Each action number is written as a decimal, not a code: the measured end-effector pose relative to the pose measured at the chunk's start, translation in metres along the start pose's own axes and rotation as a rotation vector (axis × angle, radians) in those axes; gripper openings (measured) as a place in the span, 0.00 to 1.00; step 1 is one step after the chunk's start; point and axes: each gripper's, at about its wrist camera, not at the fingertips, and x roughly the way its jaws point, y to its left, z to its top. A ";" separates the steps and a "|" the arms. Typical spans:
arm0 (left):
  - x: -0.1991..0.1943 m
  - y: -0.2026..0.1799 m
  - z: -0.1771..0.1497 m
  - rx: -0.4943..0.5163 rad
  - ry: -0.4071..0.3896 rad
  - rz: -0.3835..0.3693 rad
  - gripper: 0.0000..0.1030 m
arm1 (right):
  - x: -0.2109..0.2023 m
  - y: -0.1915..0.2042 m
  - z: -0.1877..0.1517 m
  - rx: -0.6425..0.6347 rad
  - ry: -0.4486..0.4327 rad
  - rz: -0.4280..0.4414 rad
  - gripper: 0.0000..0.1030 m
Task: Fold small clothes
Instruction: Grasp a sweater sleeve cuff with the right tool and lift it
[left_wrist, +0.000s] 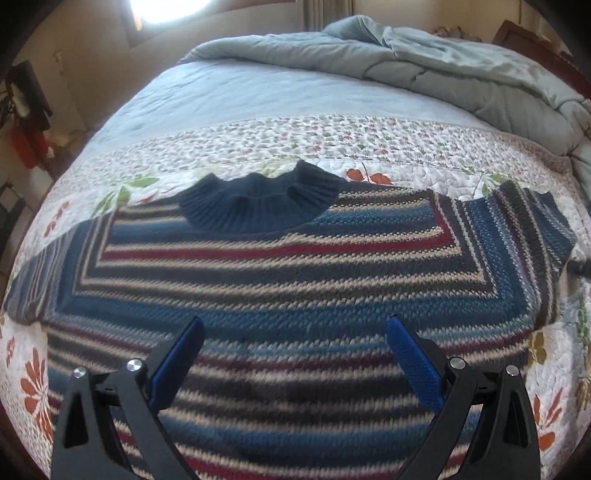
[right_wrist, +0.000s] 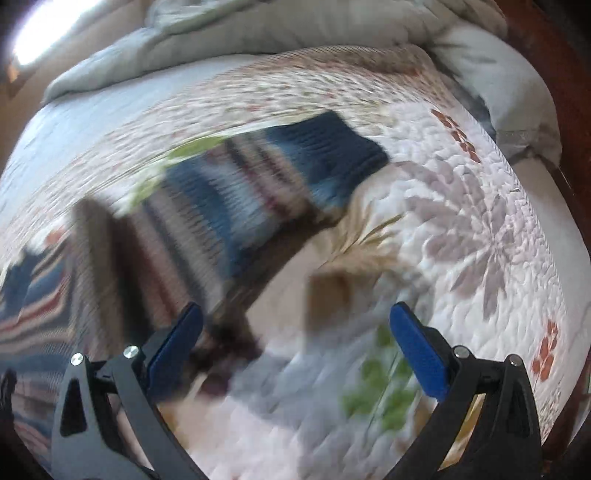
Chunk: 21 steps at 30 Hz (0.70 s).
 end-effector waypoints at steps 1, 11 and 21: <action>0.003 -0.002 0.002 0.004 0.001 0.000 0.97 | 0.008 -0.003 0.009 0.005 0.012 -0.012 0.98; 0.025 0.005 0.016 -0.033 0.045 -0.002 0.97 | 0.055 0.015 0.045 0.006 0.064 0.008 0.72; 0.021 0.048 0.018 -0.051 0.047 0.020 0.97 | -0.016 0.035 0.049 -0.015 -0.114 0.079 0.12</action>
